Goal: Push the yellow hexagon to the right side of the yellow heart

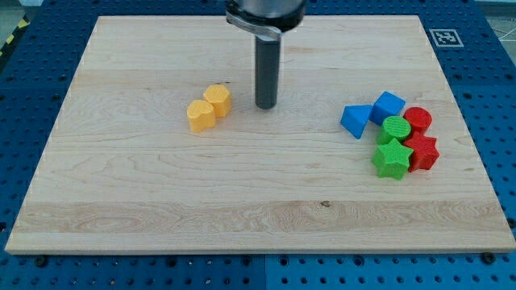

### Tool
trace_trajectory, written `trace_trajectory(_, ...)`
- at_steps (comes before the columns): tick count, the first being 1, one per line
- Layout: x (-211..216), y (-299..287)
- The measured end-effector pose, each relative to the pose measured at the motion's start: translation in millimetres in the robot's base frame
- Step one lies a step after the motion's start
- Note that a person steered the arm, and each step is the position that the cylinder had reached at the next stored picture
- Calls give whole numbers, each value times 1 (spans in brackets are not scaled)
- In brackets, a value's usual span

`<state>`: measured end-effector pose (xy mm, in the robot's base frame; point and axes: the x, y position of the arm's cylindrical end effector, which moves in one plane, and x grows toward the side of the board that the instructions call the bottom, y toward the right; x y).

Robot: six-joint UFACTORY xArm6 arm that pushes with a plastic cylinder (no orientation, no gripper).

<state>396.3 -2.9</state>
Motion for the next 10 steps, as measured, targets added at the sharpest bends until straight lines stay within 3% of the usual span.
trace_trajectory(2,-54,-79)
trace_trajectory(3,-42,-119)
trace_trajectory(8,-3,-52)
trace_trajectory(10,-6,-49)
